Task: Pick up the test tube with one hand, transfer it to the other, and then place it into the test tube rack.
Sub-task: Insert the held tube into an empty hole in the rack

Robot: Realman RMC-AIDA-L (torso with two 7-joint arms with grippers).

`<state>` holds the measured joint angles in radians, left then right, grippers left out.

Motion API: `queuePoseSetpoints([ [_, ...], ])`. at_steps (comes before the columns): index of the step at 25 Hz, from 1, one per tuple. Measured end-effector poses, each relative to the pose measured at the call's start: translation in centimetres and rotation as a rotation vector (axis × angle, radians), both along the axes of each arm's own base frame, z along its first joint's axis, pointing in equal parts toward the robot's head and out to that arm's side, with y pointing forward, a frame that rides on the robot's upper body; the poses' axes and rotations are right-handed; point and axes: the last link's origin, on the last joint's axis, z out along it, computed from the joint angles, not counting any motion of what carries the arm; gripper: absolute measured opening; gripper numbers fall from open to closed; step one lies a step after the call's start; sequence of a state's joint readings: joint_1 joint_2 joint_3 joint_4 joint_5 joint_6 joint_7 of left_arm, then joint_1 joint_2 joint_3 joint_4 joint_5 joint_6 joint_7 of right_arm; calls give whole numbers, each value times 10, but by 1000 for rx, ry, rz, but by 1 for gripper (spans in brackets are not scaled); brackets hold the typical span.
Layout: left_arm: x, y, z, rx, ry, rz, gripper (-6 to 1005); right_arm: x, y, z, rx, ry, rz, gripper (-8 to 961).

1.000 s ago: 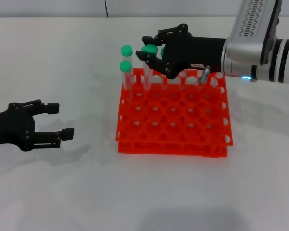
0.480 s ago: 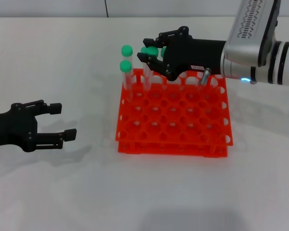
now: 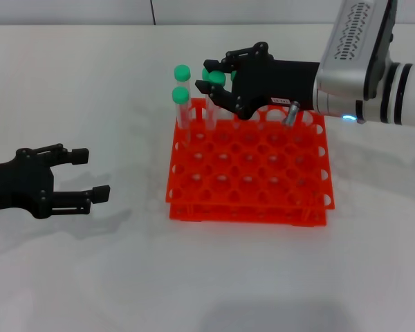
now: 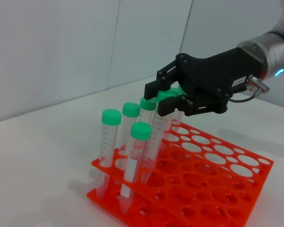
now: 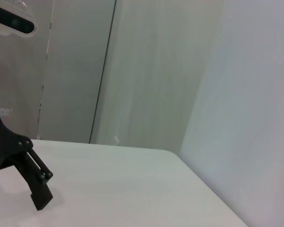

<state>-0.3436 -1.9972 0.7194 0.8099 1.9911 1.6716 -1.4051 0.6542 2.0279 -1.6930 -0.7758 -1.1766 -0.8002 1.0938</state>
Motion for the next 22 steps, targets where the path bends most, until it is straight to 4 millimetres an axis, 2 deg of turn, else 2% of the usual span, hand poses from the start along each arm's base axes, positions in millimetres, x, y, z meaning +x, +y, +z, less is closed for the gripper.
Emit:
queuePoseSetpoints([
  [22,1,2,0,1,1,-6,888,0,2,-1,-3,-7,-3,358],
])
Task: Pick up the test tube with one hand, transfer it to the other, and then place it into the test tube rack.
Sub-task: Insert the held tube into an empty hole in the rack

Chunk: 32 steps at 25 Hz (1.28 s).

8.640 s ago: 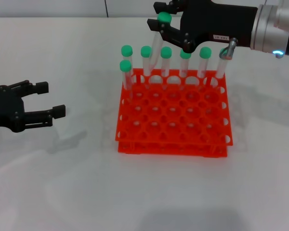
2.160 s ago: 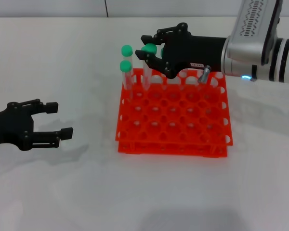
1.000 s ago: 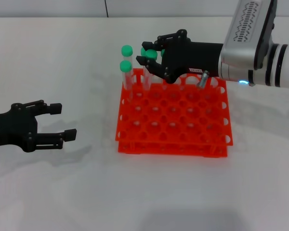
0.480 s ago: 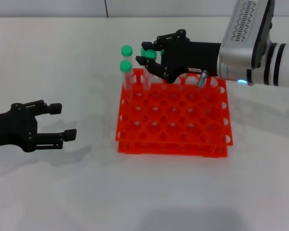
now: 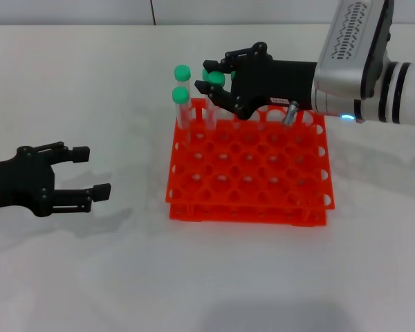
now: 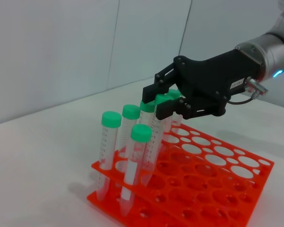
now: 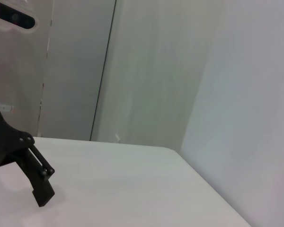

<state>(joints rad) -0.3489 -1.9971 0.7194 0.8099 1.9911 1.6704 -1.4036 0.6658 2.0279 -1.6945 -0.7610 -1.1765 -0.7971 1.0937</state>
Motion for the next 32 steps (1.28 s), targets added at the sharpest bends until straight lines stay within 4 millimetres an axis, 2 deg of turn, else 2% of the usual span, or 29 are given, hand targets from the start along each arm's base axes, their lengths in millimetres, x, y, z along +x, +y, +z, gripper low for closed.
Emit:
queuePoseSetpoints([
  [32,1,1,-1,1,1,-2,887,-1,2,-4,-7,-15,-4,411],
])
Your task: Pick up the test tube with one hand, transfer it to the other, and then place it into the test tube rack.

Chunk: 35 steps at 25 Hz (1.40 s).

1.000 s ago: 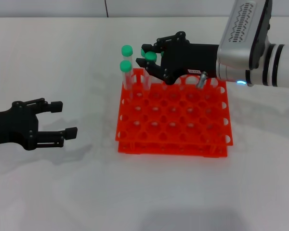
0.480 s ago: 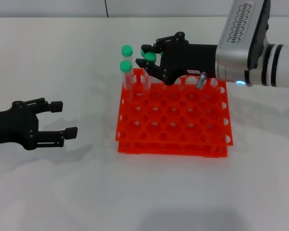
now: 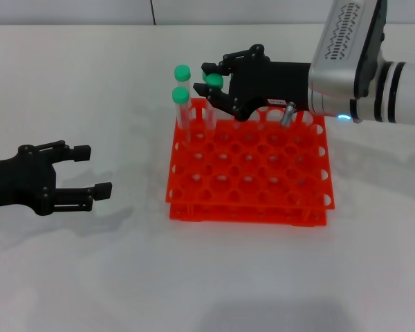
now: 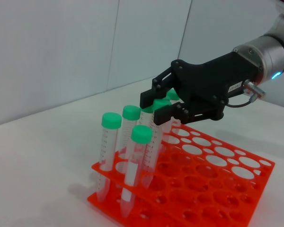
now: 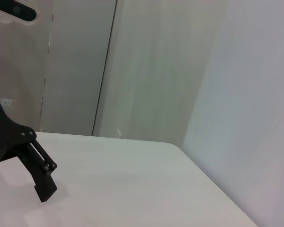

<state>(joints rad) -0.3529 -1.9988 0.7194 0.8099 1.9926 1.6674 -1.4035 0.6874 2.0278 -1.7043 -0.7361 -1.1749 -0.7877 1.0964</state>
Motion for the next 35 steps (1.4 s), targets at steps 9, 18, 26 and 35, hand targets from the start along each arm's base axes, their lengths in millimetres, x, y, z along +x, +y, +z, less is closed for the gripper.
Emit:
queuePoseSetpoints([
  [9,0,0,0,0,0,-1,888,0,0,0,0,-2,1,426],
  [18,1,0,0,-2,-2,-3,887,-2,1,1,5,1,5,441],
  [26,1,0,1,-3,-2,-5,887,0,-2,8,36,23,4,596],
  [35,2,1,3,14,-14,-10,888,5,-16,25,78,70,18,613],
])
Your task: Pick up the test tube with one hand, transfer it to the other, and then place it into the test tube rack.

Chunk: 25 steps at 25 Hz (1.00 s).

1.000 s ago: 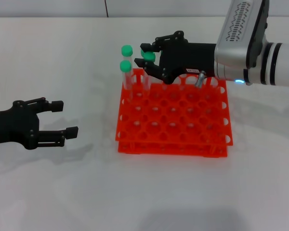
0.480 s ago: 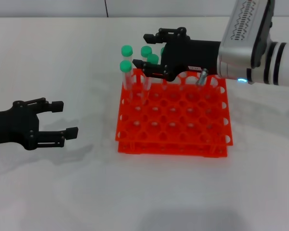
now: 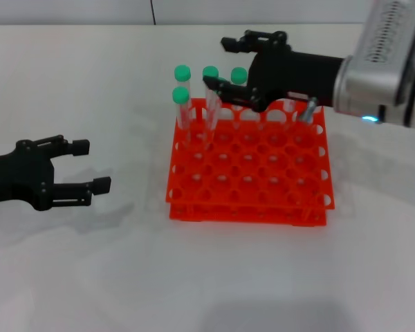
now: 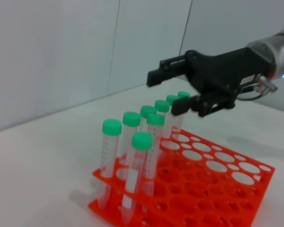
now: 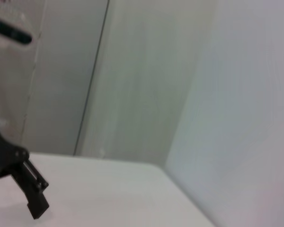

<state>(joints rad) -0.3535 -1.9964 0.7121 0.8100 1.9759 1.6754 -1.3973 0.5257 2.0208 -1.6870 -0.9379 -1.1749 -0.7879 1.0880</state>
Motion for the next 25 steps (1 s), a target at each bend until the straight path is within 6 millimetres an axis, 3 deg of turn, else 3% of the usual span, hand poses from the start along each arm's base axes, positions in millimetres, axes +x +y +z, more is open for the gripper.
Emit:
queuePoseSetpoints([
  [10,5,4,11,81,-62,-22,887,23,-17,52,69,146,-41,619],
  [13,7,6,15,105,-80,-26,887,33,-19,65,77,182,-62,677],
  [21,7,6,27,183,-131,-28,887,49,-24,74,78,153,-88,868],
  [25,7,4,29,204,-150,-37,887,58,-26,75,43,96,-114,865],
])
